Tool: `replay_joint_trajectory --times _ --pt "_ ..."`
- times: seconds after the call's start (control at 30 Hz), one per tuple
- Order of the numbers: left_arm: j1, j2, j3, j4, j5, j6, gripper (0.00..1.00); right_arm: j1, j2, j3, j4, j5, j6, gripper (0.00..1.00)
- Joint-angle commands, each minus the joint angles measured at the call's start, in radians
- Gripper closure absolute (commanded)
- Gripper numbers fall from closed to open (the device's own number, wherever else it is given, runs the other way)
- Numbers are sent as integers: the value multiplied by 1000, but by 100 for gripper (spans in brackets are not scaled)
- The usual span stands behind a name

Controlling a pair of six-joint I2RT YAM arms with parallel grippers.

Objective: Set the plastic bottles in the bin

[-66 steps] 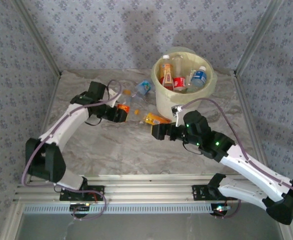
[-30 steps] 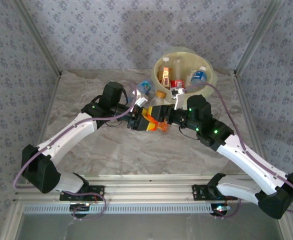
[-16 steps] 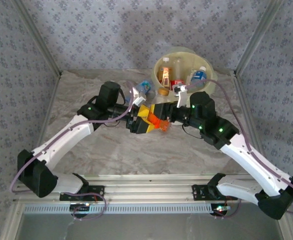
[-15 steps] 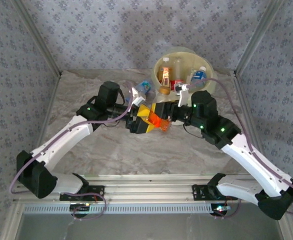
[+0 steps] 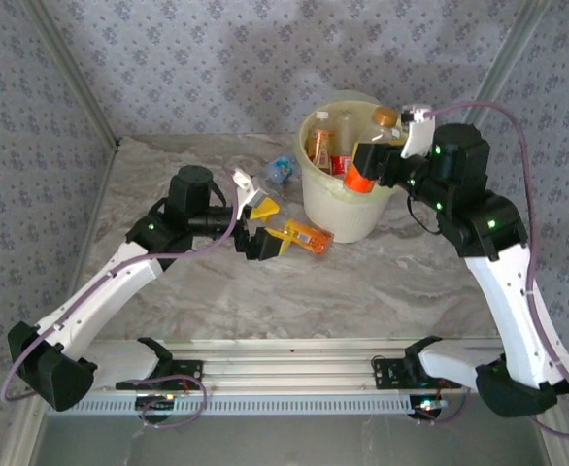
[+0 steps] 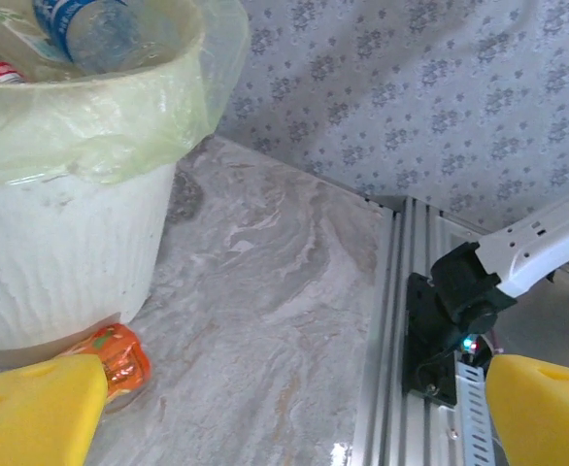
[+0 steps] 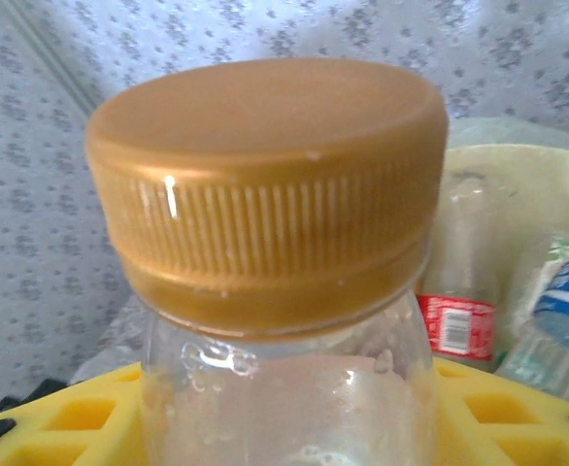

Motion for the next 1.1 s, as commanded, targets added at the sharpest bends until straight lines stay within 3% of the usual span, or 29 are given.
replay_joint_trajectory --times 0.0,0.27,0.6,0.87,1.07 --pt "-1 -8 -3 33 -57 0 0 -38 86 113 -104 41 -79 47" --pt "-1 0 5 8 -80 21 0 -127 328 323 -186 24 -107 47" --pt "-2 16 11 -25 -97 45 0 -173 536 434 -124 56 -110 49" --pt "-4 32 16 -45 -108 62 0 -184 702 565 -128 144 -159 49" --pt "-6 39 12 -54 -124 74 0 -184 770 568 -63 237 -195 50"
